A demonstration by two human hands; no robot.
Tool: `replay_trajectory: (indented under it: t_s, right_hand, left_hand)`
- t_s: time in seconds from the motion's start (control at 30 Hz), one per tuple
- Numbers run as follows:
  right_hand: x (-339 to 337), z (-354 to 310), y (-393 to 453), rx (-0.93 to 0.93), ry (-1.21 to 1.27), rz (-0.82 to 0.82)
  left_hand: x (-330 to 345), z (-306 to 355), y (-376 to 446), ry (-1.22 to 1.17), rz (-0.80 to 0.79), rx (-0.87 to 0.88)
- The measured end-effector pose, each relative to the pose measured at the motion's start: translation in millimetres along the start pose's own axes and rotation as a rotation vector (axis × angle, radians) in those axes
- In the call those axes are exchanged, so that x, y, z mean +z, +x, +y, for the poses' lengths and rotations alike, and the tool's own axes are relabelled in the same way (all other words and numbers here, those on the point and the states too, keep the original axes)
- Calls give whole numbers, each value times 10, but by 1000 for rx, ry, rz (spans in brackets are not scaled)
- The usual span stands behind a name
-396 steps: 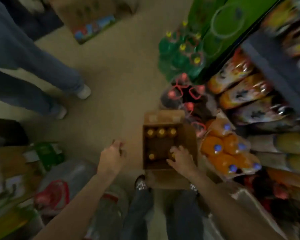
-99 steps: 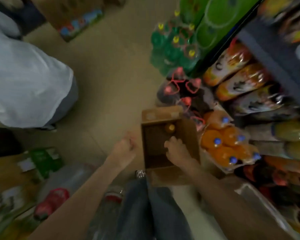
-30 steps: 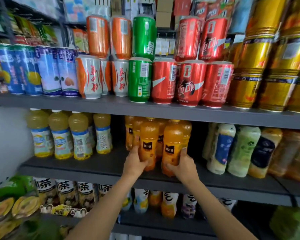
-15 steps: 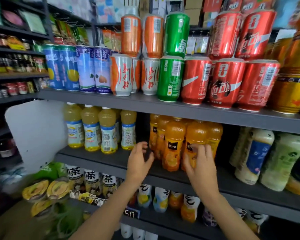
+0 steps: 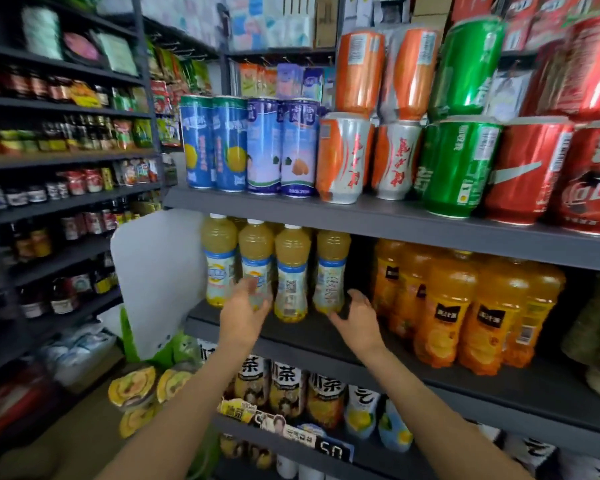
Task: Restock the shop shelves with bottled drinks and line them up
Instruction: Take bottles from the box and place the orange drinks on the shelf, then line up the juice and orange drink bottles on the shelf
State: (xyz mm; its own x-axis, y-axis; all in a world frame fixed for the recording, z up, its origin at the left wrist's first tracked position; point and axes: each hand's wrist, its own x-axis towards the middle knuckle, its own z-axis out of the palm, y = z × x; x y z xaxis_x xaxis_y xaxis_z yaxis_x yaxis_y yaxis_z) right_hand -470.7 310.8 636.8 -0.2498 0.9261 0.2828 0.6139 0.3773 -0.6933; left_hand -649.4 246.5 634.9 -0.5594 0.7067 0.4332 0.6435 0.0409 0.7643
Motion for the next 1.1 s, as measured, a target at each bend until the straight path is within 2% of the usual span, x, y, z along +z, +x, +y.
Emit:
replay_trajectory:
  t_s: [0.1, 0.17, 0.27, 0.37, 0.57, 0.63, 0.77, 0.9, 0.97, 1.03, 1.1]
  right_hand:
    - [206, -88, 309, 184, 177, 75]
    - [326, -108, 459, 220, 224, 122]
    - [396, -152, 564, 239, 175, 173]
    - [325, -177, 537, 239, 140, 163]
    - [76, 32, 264, 215, 66, 172]
    - [18, 67, 218, 236, -11, 179]
    - [39, 41, 156, 229, -96, 259]
    - [103, 71, 127, 187, -53, 325]
    - [134, 59, 48, 146, -62, 411]
    - [215, 0, -104, -19, -126, 587]
    - [365, -87, -202, -258, -152, 611]
  left_hand:
    - [65, -71, 143, -3, -179, 86]
    - [140, -42, 234, -55, -235, 109]
    - [281, 18, 344, -92, -216, 154]
    - [362, 29, 401, -62, -169, 118]
    - [346, 58, 380, 76, -158, 149]
    - [321, 84, 343, 112, -161, 151]
    - [265, 124, 367, 36, -227, 107]
    - [137, 125, 349, 79, -267, 101]
    - [78, 79, 317, 62, -263, 118]
    - [22, 18, 300, 29, -270, 120]
    - [-35, -35, 313, 15, -286, 130]
